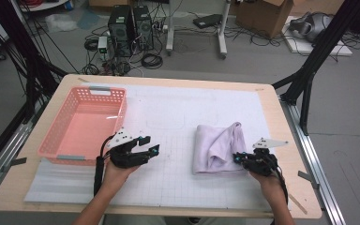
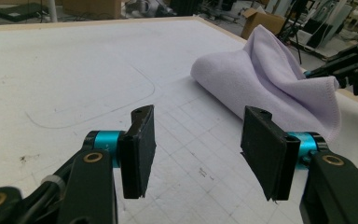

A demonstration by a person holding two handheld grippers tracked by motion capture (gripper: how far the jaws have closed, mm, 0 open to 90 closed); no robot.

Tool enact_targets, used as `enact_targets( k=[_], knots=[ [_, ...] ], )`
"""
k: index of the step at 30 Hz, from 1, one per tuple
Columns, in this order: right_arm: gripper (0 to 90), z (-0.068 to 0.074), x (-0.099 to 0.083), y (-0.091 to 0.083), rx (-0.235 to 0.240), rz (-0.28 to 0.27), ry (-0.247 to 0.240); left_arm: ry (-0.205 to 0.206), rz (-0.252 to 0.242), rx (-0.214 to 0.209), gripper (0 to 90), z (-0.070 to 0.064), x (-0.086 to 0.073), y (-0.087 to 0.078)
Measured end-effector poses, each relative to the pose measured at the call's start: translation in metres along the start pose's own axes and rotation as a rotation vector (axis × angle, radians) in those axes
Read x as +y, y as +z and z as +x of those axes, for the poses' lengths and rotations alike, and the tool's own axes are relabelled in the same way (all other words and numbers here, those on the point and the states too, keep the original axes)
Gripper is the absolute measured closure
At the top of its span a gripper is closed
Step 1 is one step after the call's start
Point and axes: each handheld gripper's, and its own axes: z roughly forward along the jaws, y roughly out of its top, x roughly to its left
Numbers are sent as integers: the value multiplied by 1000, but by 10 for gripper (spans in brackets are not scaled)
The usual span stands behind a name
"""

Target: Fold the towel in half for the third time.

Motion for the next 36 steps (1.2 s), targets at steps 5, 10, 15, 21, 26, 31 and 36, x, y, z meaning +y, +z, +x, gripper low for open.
enact_targets(
  k=[5,10,15,21,26,31,36],
  knots=[
    [757,-1,-1,-22,-143,50,9,1,10,2,450,-1,-3,1],
    [638,2,1,-37,-155,-44,36,4,20,2,450,-3,-7,2],
    [629,17,15,-27,-126,-50,-12,1,16,6,450,-4,-7,0],
    [576,22,14,11,-91,50,-6,-1,19,6,449,-3,-8,0],
    [892,26,14,5,-114,61,-79,-7,24,13,449,-2,-10,1],
    [894,18,11,-18,-139,33,-47,-4,28,12,450,-1,-10,2],
    [654,18,11,-12,-61,-6,21,-2,25,11,450,-3,-10,3]
  ],
)
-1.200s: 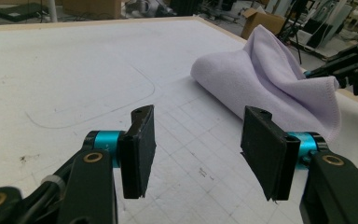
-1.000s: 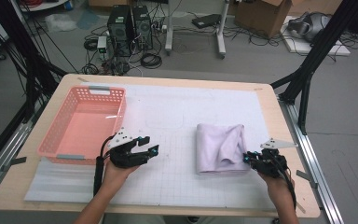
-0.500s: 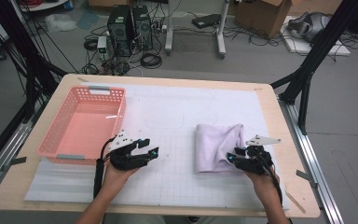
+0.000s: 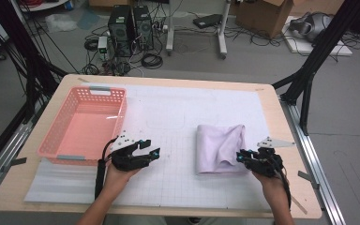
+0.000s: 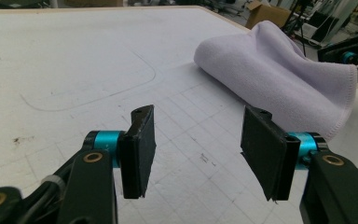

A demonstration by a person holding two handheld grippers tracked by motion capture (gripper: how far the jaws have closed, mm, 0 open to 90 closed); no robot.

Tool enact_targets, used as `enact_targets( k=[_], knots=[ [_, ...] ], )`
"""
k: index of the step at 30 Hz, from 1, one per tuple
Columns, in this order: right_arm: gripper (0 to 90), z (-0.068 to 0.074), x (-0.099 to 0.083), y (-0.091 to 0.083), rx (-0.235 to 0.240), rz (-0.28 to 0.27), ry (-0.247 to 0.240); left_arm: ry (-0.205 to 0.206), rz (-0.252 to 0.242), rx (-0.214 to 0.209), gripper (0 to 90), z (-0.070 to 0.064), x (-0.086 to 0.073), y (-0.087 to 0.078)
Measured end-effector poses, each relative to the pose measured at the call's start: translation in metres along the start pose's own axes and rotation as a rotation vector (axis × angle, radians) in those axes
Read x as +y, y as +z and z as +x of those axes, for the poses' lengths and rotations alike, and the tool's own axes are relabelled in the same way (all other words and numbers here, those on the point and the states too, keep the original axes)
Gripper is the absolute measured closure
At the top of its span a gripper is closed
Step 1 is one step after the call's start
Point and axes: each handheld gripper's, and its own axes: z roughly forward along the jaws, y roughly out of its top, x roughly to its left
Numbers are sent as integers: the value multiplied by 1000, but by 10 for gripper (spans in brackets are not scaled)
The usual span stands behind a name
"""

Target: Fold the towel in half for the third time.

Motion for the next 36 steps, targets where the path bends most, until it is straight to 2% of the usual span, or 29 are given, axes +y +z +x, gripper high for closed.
enact_targets(
  k=[2,4,5,7,9,11,14,16,18,20,21,22,23,25,27,30,32,33,34,36],
  knots=[
    [566,7,1,11,8,25,-13,6,-8,5,450,-1,0,0],
    [553,13,3,21,40,37,-12,3,-1,2,451,0,0,0],
    [573,16,5,26,29,56,-25,2,-3,4,451,0,-1,0],
    [708,23,6,32,-20,100,-73,4,-1,3,451,0,-1,0],
    [845,25,6,32,-24,116,-99,4,-4,6,451,1,-1,-1],
    [861,26,5,29,-34,114,-132,2,-5,8,452,1,-1,-1],
    [860,21,6,14,-70,90,-126,3,-7,9,452,1,-1,-1],
    [856,16,7,1,-133,89,-126,2,-9,8,452,1,0,-2],
    [852,11,7,-10,-170,102,-131,1,-6,10,452,1,0,-2],
    [850,10,6,-16,-239,148,-168,-1,-7,11,452,1,0,-2],
    [827,8,5,-18,-247,168,-173,-3,-9,10,452,2,0,-2],
    [757,6,4,-20,-229,167,-160,-1,-10,11,452,2,0,-2],
    [687,4,3,-22,-213,138,-134,-2,-11,10,452,2,0,-2],
    [680,0,2,-26,-156,66,-77,-1,-12,12,452,2,0,-2],
    [700,0,2,-27,-151,52,-67,-1,-12,11,452,2,0,-2],
    [704,4,-1,-16,-142,107,-98,-2,-12,11,452,2,0,-2],
    [684,5,-5,-5,-164,178,-121,-2,-13,12,452,1,0,-2],
    [668,4,-8,-2,-178,212,-118,-2,-14,11,452,1,0,-2],
    [666,2,-8,-3,-183,220,-116,-2,-14,9,452,1,0,-2],
    [635,1,-7,-10,-229,251,-135,0,-13,8,452,1,0,-1]
  ],
)
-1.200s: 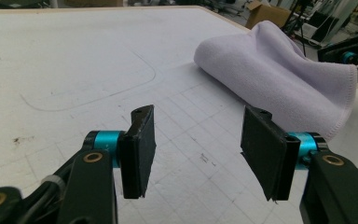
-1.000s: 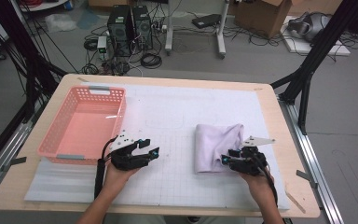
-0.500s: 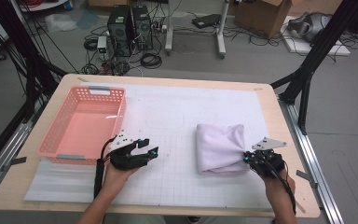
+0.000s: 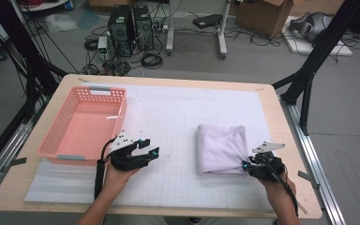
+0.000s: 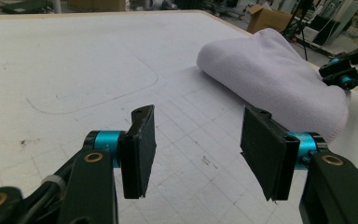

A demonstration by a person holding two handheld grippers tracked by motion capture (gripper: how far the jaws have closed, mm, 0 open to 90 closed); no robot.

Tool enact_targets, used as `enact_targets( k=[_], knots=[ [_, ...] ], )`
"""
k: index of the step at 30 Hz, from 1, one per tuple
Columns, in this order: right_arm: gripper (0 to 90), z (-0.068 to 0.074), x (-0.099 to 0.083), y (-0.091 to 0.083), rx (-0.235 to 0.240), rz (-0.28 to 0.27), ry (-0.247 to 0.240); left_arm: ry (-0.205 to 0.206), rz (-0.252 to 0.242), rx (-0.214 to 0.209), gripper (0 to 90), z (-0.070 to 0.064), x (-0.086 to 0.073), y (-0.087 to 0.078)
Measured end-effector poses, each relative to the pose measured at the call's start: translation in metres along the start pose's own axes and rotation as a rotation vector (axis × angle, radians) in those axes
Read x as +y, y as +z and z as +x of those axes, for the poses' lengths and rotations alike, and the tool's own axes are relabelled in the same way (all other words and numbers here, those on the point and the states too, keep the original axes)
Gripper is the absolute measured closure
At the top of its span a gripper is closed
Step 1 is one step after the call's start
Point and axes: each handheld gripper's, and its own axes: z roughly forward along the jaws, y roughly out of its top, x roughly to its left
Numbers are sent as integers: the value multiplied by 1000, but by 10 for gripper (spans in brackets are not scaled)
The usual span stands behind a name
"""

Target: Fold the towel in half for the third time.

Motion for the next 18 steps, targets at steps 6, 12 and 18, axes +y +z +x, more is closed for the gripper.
enact_targets(
  k=[6,12,18],
  knots=[
    [688,0,-5,-29,25,-163,-7,-3,-4,1,452,1,0,0],
    [709,18,-13,-19,135,-171,-91,-9,-7,2,452,1,1,0],
    [693,8,-19,-11,116,-73,-49,-6,-6,-2,452,0,1,-1]
  ],
)
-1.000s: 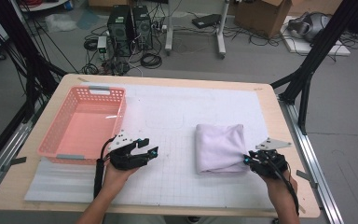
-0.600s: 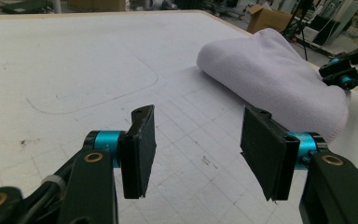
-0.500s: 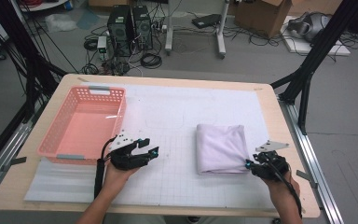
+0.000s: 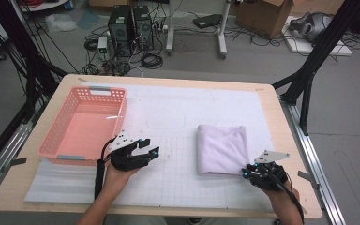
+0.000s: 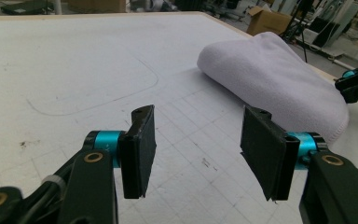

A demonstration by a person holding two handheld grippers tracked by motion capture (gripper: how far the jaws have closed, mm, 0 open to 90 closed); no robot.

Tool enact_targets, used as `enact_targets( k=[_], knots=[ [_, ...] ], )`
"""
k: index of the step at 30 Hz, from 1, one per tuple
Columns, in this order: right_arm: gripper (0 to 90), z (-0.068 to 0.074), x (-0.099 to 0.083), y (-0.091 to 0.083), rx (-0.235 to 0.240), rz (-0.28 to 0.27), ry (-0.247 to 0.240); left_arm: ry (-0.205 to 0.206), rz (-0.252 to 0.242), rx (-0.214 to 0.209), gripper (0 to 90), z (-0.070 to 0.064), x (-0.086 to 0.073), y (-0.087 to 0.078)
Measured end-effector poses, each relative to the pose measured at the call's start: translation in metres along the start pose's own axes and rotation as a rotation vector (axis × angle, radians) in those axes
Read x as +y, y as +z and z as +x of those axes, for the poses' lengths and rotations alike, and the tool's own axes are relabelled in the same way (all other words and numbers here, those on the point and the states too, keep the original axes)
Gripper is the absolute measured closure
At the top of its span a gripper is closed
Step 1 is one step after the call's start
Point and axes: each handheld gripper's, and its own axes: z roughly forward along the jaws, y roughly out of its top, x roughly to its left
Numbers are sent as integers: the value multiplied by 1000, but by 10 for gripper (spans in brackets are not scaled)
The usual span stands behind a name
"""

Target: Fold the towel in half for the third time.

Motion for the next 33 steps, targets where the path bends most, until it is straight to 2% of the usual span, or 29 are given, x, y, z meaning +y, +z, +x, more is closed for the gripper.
enact_targets(
  k=[1,4,6,9,12,14,15,19,21,23,25,27,28,30,33],
  knots=[
    [683,-1,1,-5,0,-26,-6,-2,-2,-5,450,-1,0,1],
    [643,-6,13,-14,-4,-152,-18,4,-2,-11,444,-3,0,3],
    [637,-10,27,-10,-17,-189,-39,5,-7,-12,434,-4,0,4],
    [704,-17,52,11,-11,-195,-69,7,-8,-8,424,-4,0,5],
    [701,-22,76,41,10,-188,-43,6,-10,-5,406,-3,0,4],
    [694,-22,90,60,57,-189,-17,0,-13,0,404,-2,0,4],
    [693,-21,97,69,74,-186,-20,2,-13,3,404,-2,0,4],
    [698,-21,114,100,103,-131,3,0,-14,6,405,-1,0,3],
    [695,-21,116,111,103,-103,2,4,-11,6,406,-1,0,3],
    [688,-21,115,115,108,-99,14,6,-9,8,406,-1,0,3],
    [656,-22,113,109,120,-119,30,7,-17,10,407,-2,0,3],
    [712,-24,106,97,104,-161,35,4,-24,12,408,-2,0,2],
    [712,-25,101,90,80,-167,43,2,-25,13,408,-2,0,2],
    [740,-31,89,78,2,-147,43,-6,-30,14,400,-2,1,1],
    [777,-44,67,69,-47,-108,90,-24,-28,7,386,-1,1,1]
  ],
)
